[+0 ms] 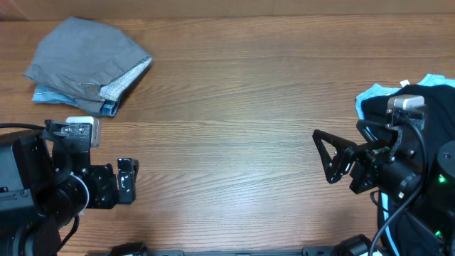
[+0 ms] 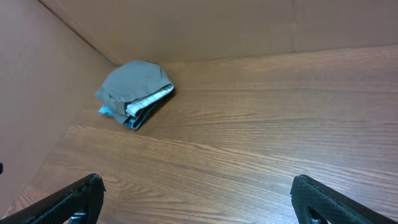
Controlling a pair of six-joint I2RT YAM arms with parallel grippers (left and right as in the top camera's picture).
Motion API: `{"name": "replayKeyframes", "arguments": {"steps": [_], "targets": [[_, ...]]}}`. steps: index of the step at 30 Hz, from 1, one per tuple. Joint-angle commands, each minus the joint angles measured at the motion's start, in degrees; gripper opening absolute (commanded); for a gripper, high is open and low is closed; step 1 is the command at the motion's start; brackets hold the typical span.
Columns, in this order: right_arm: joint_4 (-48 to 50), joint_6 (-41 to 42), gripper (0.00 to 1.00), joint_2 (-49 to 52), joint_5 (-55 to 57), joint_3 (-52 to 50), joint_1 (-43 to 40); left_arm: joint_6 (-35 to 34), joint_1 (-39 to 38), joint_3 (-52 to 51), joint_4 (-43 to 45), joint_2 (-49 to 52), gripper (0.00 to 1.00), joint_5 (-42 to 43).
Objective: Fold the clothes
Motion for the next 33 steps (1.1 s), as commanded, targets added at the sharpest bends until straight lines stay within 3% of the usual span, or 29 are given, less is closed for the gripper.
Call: {"name": "replayKeyframes", "arguments": {"steps": [1, 29, 33], "targets": [[-0.8, -0.2, 1.00, -0.2, 0.5, 0.7, -0.1, 0.7, -0.4, -0.3, -0.1, -0.1, 1.00, -0.7], [-2.3, -0.2, 1.00, -0.2, 0.5, 0.7, -0.1, -0.2, -0.4, -0.3, -0.1, -0.1, 1.00, -0.3], [-6.1, -0.3, 1.00, -0.2, 0.7, 0.7, -0.1, -0.2, -0.4, -0.3, -0.1, -0.1, 1.00, -0.3]]}}
